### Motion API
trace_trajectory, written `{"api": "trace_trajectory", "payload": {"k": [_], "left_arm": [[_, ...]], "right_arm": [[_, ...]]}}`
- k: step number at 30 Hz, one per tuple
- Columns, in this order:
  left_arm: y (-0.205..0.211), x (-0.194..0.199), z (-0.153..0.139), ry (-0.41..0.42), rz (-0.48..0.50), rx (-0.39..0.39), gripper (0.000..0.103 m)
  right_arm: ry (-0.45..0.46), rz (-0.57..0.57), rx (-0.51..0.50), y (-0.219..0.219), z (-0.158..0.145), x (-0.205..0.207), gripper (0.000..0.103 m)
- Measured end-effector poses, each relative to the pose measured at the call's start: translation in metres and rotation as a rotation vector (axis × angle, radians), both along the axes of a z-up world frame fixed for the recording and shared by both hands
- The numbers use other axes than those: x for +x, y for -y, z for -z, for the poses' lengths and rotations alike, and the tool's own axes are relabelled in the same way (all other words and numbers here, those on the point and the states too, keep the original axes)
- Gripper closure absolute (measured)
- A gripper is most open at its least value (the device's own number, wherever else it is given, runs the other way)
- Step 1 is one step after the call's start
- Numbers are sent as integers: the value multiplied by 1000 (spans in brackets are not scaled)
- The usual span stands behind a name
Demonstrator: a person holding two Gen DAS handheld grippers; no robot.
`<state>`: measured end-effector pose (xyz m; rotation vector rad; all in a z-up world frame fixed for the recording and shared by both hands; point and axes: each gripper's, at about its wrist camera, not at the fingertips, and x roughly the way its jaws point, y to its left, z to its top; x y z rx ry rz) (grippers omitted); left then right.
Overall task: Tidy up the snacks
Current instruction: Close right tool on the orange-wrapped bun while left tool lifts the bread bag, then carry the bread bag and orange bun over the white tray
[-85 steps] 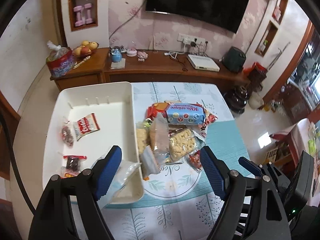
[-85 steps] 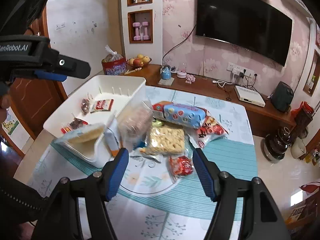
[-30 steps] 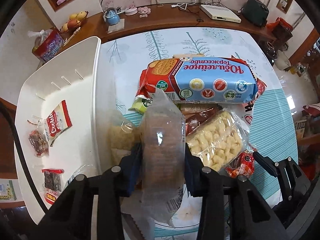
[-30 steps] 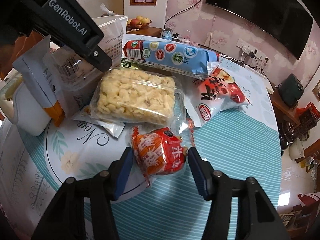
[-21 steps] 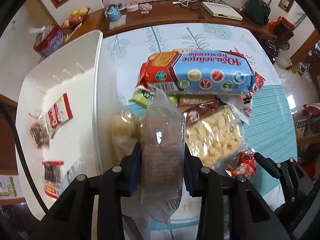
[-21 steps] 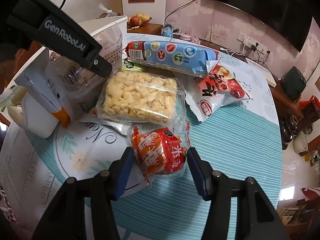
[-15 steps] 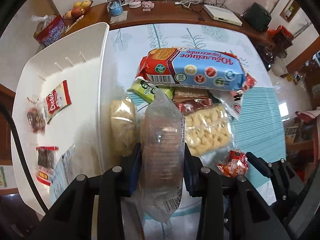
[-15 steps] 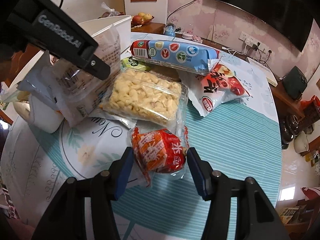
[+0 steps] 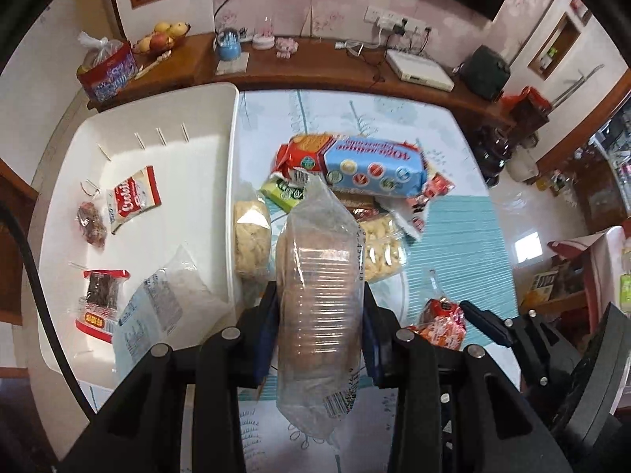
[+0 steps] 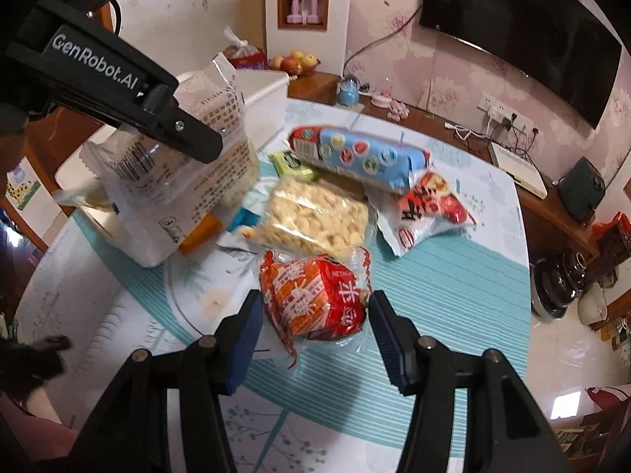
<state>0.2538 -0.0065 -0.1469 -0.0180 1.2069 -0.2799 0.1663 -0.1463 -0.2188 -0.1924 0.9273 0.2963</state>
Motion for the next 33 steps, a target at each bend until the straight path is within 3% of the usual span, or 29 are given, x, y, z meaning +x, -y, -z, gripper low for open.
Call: {"api": "trace_trajectory", "payload": {"k": [10,23,33], "left_arm": [[-38,-38,-52,160,-5,-76,67],[-123,-61,-79,233,-84,-75,67],[-194,-56,-81,255,-166,-14,67]], "right_arm": [[88,-61,17,-36,-41,-17,48],[182,-127,44,-106,-70,-18,48],[238,-150,66,-164,-77,6,48]]}}
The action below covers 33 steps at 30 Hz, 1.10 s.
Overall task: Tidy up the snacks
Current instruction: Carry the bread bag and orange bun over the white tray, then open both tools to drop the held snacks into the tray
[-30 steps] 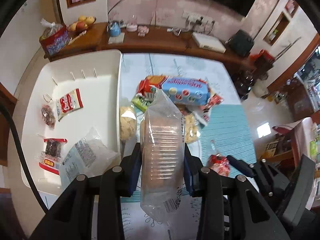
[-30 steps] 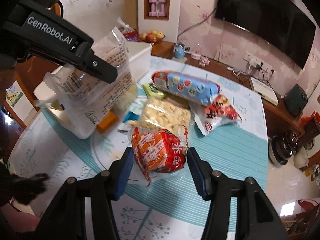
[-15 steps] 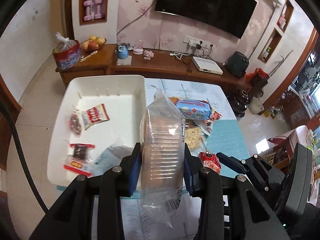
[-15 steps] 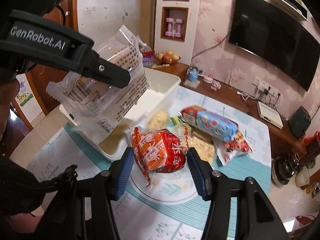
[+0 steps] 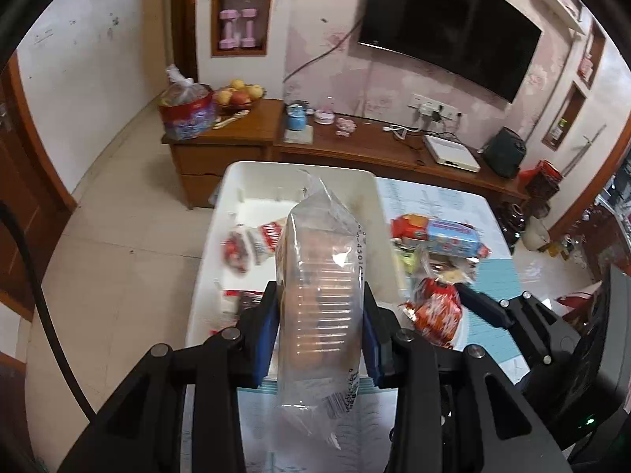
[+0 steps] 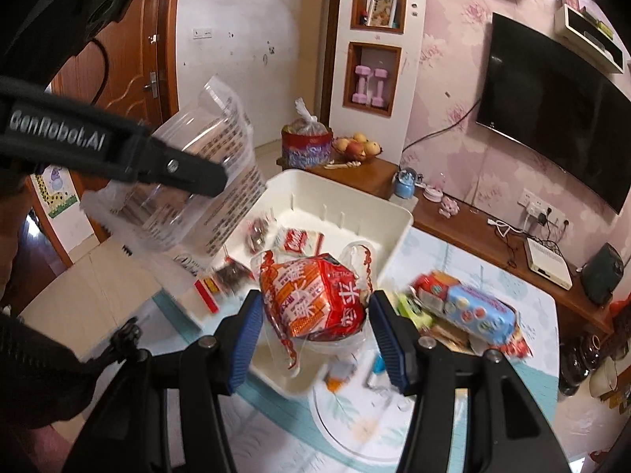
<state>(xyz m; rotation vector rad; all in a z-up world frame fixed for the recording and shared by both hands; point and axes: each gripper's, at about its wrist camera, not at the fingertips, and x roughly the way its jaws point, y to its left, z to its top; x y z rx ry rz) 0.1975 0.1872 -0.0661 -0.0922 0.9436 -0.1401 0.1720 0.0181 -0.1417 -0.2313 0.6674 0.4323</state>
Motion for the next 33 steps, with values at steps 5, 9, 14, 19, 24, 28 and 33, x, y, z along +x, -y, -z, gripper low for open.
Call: {"api": "trace_trajectory", "payload": {"k": [5,9,14,19,24,28,33], "left_arm": [[-21,9,3,-4,-14,15,67],[-27,16,8,-16,-12,33,67],[-28,23,16,-50,-20,21,65],[-24,22,13,-26,-18,47,50],[-16,22,11,-31,-5,29,45],[-5,21,11,-39,6,22,43],[15,19,8,-50,29,-12,41]], "right_arm": [[32,-1,24,-23,-5,13,47],[37,12,32,-36,-6,25,47],[14,50,11,-41,-1,34,45],[-9,71,-12,-39,5,35,42],[-22,92,0,-26,3,31,37],[-27,119,-1,-10,0,28,37],[-40,162,-21,17,-1,21,37]]}}
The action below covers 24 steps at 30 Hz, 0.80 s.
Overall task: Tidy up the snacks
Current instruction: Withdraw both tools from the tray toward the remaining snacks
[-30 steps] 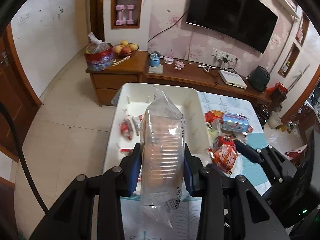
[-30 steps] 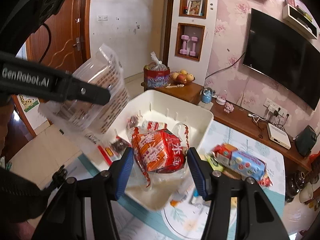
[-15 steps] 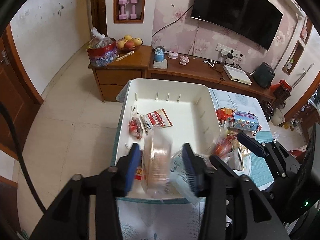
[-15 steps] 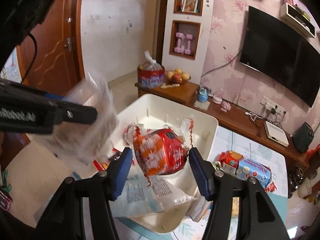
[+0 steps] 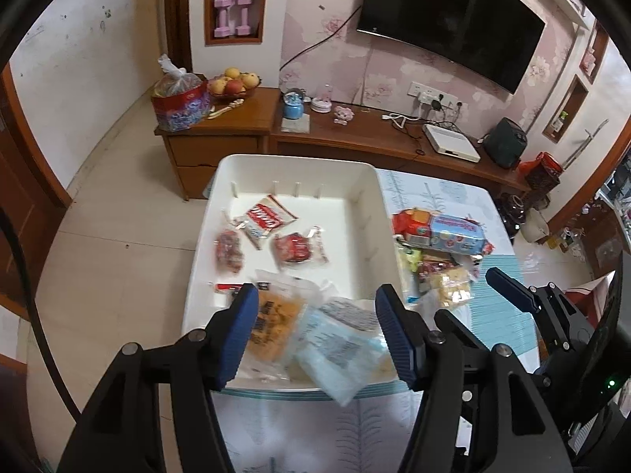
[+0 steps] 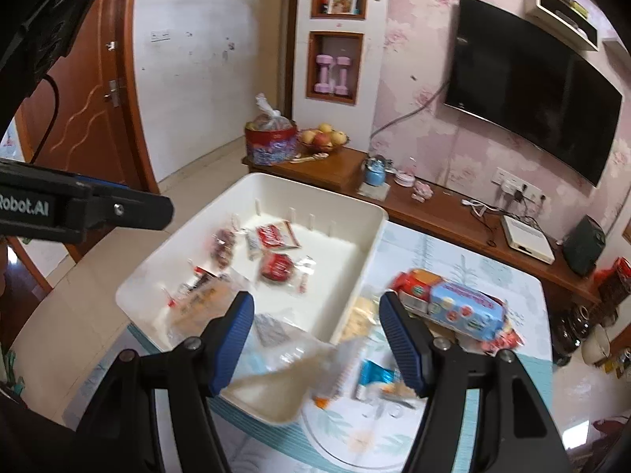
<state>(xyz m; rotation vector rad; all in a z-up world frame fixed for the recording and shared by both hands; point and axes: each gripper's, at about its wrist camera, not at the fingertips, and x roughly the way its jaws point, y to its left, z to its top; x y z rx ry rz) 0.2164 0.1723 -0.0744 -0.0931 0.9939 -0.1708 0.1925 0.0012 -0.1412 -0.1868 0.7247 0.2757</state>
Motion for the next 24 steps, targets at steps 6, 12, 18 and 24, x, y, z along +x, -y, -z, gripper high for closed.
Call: {"api": "trace_trajectory", "payload": {"k": [6,12,18,24], "left_arm": [[33,-3,-4,28,17,-2,36],[72,-5,-1,11,35,-15,34],[117,-8,10,-30,25,-32,28],[158,-7,28,-81,4,-74,23]], "right_arm": [[-6,18,-47,42,-5,-8,37],[-8,6,-96,85,-10,-11,37],[-5,-25,-137,125,-12,-7,37],[1,-73,-168,164,-14,2,37]]}}
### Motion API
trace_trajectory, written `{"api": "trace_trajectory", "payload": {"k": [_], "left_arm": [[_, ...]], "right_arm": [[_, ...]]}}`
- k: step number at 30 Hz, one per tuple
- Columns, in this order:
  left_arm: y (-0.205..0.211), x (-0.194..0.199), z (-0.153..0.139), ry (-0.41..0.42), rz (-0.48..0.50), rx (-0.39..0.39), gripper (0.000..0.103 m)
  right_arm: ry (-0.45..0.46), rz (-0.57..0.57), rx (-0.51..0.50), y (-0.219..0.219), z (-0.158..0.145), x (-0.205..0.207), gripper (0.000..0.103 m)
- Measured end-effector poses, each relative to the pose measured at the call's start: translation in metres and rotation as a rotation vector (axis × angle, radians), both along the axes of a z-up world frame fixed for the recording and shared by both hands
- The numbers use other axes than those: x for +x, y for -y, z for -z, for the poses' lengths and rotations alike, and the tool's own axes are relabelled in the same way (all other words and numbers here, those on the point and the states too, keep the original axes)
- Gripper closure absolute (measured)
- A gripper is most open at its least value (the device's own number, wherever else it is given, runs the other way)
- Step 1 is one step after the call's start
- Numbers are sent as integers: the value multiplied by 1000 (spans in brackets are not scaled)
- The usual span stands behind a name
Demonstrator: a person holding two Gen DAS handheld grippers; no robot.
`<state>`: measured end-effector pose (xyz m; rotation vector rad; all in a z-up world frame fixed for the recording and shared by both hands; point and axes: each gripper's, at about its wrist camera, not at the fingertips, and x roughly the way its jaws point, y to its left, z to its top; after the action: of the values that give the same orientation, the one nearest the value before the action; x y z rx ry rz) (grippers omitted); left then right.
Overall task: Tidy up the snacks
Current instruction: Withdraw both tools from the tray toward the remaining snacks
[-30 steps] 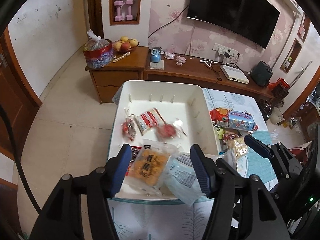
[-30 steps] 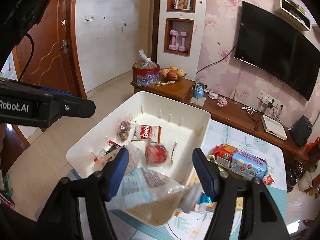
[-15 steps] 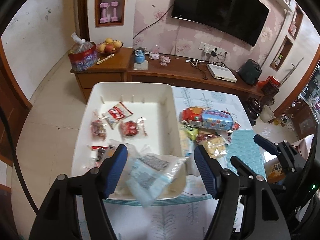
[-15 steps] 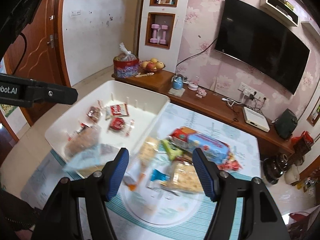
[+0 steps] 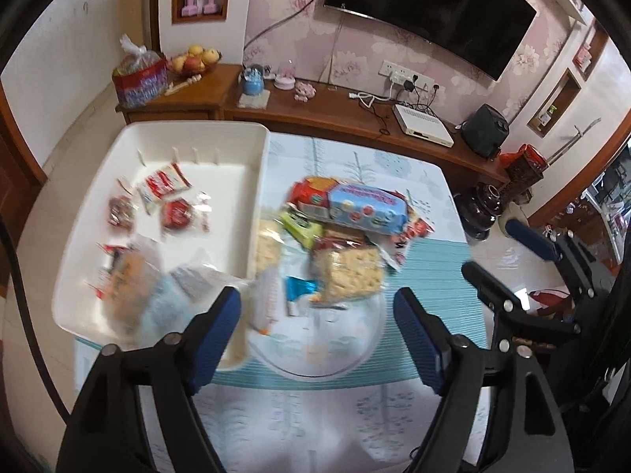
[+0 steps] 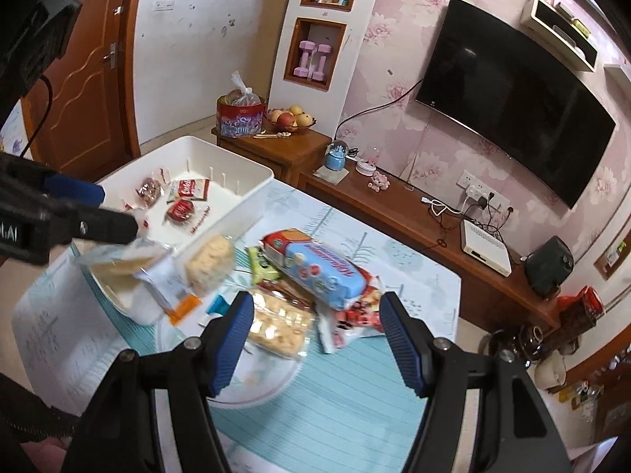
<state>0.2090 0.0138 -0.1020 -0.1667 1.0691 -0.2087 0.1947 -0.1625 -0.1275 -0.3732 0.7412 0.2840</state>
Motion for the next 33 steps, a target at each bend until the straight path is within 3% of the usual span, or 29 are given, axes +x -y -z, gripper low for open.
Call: {"api": "trace_trajectory", "payload": {"k": [4,11,16,21,27,33], "left_arm": [[22,3,13,-34,-46,-22,22],[42,18,29,-94,-246,-73,22],[44,33,50,-180,-426,-142,21],[41,44,80,-273,-612,-266,21],[40,51,115,-369,-815,-331,21],[44,64,143,-448,-885,-371,20]], "right_arm": [[5,-37,-13,24,-1,12,37],[10,-135,-2,52,2,43,37],[27,-218,5,55,-2,67,37],[29,-285,6,53,1,93,37],[-10,-330,27,50,22,121,37],[-66,-374,18,45,52,131,37]]}}
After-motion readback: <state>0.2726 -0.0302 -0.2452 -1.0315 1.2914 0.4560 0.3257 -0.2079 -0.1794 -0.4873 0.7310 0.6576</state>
